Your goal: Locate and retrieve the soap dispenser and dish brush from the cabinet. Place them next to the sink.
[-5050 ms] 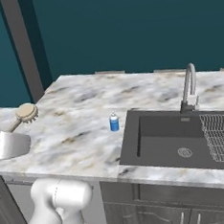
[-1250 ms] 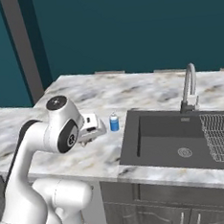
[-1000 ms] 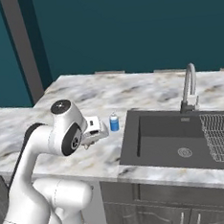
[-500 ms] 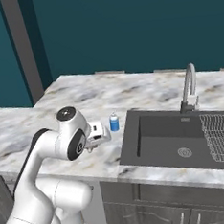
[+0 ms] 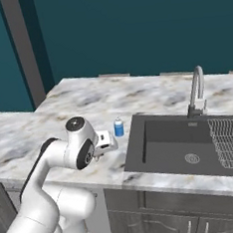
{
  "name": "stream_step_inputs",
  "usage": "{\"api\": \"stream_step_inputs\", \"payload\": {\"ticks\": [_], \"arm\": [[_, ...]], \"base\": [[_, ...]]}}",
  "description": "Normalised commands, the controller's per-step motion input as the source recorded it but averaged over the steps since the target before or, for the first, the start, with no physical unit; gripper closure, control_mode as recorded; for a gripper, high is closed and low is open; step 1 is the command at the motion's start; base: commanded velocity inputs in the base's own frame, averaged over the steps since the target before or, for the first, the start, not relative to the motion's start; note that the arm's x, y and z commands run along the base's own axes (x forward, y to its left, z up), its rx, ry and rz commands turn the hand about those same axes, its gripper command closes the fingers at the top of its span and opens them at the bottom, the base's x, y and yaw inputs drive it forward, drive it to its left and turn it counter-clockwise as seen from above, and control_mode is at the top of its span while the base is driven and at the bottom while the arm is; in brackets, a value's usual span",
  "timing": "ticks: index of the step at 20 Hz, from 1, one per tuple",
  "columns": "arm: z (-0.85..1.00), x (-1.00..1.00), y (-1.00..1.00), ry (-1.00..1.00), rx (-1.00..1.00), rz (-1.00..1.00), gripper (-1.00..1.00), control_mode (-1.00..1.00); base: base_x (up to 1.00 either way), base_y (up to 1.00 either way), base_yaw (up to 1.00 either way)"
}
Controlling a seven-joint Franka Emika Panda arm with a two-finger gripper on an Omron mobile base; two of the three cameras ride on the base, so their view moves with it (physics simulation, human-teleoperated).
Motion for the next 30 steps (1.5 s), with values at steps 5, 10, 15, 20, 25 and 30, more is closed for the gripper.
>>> {"api": "stream_step_inputs", "payload": {"ticks": [5, 10, 15, 20, 25, 30], "arm": [[-0.31, 0.22, -0.04, 0.0, 0.01, 0.0, 1.0, -1.0], [-0.26, 0.25, 0.0, 0.0, 0.0, 0.0, 1.0, -1.0], [-0.3, 0.21, 0.0, 0.0, -0.01, 0.0, 1.0, -1.0], [-0.28, 0.14, 0.0, 0.0, 0.0, 0.0, 1.0, -1.0], [-0.29, 0.13, 0.0, 0.01, 0.0, 0.0, 1.0, -1.0], [-0.32, 0.12, 0.0, 0.0, 0.0, 0.0, 1.0, -1.0]], "base": [[0.0, 0.0, 0.0], [0.0, 0.0, 0.0], [0.0, 0.0, 0.0], [0.0, 0.0, 0.0], [0.0, 0.0, 0.0], [0.0, 0.0, 0.0]]}}
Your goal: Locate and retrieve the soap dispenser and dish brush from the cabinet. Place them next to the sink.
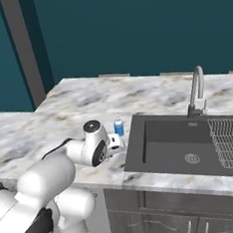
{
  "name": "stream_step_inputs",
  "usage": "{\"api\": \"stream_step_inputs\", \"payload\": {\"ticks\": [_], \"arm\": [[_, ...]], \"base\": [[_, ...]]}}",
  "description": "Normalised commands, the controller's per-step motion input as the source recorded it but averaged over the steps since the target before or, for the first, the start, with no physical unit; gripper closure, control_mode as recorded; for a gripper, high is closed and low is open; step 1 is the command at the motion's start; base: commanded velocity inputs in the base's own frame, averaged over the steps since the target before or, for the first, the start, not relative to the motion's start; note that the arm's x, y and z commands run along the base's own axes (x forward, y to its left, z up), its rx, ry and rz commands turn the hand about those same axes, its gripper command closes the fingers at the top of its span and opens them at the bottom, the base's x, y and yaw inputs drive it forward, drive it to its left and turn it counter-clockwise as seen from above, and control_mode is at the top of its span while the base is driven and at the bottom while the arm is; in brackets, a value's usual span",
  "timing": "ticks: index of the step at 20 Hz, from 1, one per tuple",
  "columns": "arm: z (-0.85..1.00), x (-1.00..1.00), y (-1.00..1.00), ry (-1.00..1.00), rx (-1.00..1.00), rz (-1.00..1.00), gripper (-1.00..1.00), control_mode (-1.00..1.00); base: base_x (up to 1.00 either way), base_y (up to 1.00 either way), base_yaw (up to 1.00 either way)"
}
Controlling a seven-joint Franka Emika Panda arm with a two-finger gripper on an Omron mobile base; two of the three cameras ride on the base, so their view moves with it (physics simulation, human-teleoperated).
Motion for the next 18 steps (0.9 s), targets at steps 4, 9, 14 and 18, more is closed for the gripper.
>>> {"api": "stream_step_inputs", "payload": {"ticks": [4, 9, 14, 18], "arm": [[-0.34, 0.11, 0.0, 0.0, 0.0, 0.0, 1.0, -1.0], [-0.37, 0.09, 0.0, 0.0, 0.0, 0.0, 1.0, -1.0], [-0.31, 0.02, 0.01, 0.0, 0.01, 0.0, 1.0, -1.0], [-0.26, 0.0, 0.07, 0.0, 0.03, 0.0, -1.0, -1.0]], "base": [[0.0, 0.0, 0.0], [0.0, 0.0, 0.0], [0.0, 0.0, 0.0], [0.0, 0.0, 0.0]]}}
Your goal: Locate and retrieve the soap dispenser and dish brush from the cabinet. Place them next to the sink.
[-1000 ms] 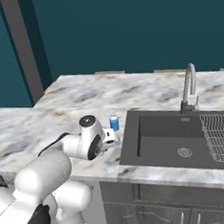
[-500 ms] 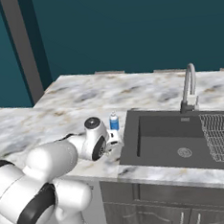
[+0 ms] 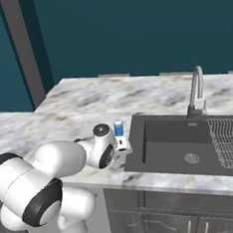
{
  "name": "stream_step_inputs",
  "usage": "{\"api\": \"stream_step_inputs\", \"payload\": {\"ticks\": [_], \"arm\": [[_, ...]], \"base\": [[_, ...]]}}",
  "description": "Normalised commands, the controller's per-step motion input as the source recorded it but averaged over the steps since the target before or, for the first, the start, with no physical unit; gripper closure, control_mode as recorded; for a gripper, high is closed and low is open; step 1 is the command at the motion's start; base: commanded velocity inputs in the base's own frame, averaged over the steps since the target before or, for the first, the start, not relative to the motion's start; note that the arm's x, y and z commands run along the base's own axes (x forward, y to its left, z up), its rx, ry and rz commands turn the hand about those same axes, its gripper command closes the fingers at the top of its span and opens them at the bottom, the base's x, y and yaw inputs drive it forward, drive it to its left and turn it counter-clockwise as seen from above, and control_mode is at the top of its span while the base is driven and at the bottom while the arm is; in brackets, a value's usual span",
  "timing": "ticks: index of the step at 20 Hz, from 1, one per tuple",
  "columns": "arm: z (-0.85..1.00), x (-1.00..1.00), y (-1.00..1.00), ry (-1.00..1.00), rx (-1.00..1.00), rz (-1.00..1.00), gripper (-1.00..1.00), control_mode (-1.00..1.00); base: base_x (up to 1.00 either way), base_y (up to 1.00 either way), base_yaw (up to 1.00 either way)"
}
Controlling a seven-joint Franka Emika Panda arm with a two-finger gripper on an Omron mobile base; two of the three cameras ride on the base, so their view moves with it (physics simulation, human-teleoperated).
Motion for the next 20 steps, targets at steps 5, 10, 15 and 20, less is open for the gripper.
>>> {"api": "stream_step_inputs", "payload": {"ticks": [5, 10, 15, 20], "arm": [[-0.27, 0.0, 0.08, 0.0, 0.04, 0.0, -1.0, -1.0], [-0.26, 0.0, 0.09, 0.01, 0.03, 0.0, -1.0, -1.0], [0.0, 0.0, 0.1, 0.03, -0.02, 0.0, -1.0, -1.0], [0.72, -0.02, -0.02, 0.02, -0.11, 0.0, -1.0, -1.0]], "base": [[0.0, 0.0, 0.0], [0.0, 0.0, 0.0], [0.0, 0.0, 0.0], [0.0, 0.0, 0.0]]}}
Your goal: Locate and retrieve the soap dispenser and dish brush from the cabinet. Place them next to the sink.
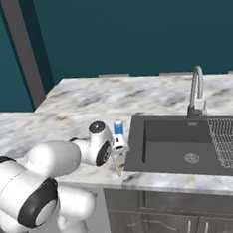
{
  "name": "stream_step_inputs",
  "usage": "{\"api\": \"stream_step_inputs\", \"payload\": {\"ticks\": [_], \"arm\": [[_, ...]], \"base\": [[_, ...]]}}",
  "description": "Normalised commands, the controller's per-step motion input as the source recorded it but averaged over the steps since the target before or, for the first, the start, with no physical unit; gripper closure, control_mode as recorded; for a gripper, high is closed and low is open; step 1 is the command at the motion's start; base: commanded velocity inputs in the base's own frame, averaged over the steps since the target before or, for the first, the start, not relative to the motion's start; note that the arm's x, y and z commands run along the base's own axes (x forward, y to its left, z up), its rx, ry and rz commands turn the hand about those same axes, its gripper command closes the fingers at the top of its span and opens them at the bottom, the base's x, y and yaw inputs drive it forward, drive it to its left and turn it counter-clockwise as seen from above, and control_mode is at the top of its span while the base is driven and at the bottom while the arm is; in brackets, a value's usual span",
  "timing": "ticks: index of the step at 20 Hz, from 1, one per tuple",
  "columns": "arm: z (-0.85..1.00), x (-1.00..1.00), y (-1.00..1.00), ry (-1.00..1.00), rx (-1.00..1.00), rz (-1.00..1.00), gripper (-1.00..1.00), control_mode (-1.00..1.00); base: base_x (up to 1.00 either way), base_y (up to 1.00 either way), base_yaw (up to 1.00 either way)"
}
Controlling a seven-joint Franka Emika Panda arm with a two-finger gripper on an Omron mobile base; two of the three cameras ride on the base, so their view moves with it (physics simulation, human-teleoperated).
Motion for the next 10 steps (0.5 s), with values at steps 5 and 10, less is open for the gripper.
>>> {"api": "stream_step_inputs", "payload": {"ticks": [5, 10], "arm": [[0.57, -0.12, 0.0, 0.07, -0.05, -0.01, -1.0, -1.0], [0.48, -0.27, 0.0, 0.06, 0.04, -0.08, -1.0, -1.0]], "base": [[0.0, 0.0, 0.0], [0.0, 0.0, 0.0]]}}
